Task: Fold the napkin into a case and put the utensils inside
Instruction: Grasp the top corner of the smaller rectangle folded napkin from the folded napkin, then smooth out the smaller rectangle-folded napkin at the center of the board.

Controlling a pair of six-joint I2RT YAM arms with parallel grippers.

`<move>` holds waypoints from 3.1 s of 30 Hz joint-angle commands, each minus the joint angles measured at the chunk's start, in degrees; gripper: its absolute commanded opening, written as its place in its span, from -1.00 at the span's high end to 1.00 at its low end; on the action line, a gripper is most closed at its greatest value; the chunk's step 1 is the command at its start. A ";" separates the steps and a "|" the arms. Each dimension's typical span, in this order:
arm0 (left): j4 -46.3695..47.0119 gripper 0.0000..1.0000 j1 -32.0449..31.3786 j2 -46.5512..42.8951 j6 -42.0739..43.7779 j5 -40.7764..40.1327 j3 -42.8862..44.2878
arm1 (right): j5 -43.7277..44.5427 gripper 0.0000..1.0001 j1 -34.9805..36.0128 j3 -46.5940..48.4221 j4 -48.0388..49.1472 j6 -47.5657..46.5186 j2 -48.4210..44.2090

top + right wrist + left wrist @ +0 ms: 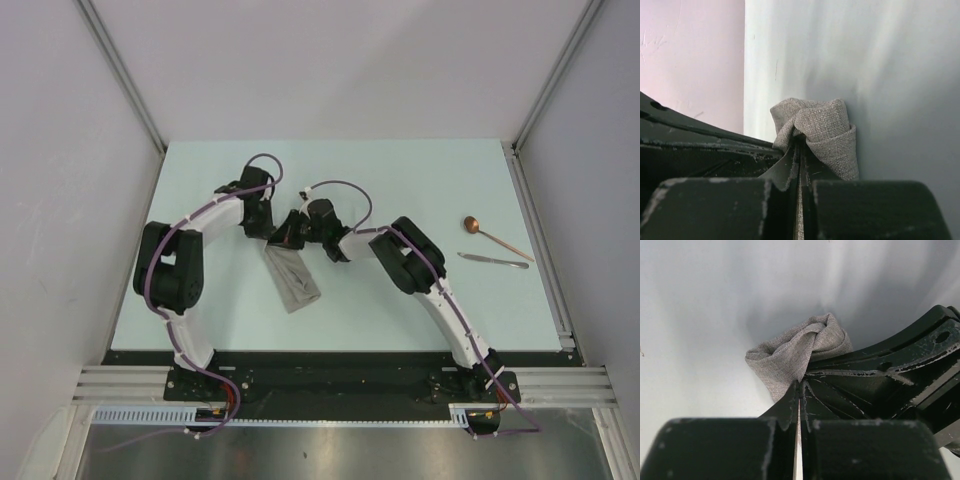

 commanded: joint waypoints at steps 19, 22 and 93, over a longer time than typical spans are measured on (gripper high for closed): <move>1.44 1.00 0.61 3.30 -3.42 1.47 2.12 | 0.58 1.00 -1.28 -1.26 -6.03 -3.88 -5.45; 1.35 1.00 0.61 3.03 -3.42 1.47 2.03 | -0.04 1.00 -1.28 -1.70 -5.86 -4.24 -6.33; 1.71 -0.28 1.93 -19.10 -4.12 -0.11 -11.48 | 5.50 1.00 2.94 -17.25 -26.95 -25.16 -26.28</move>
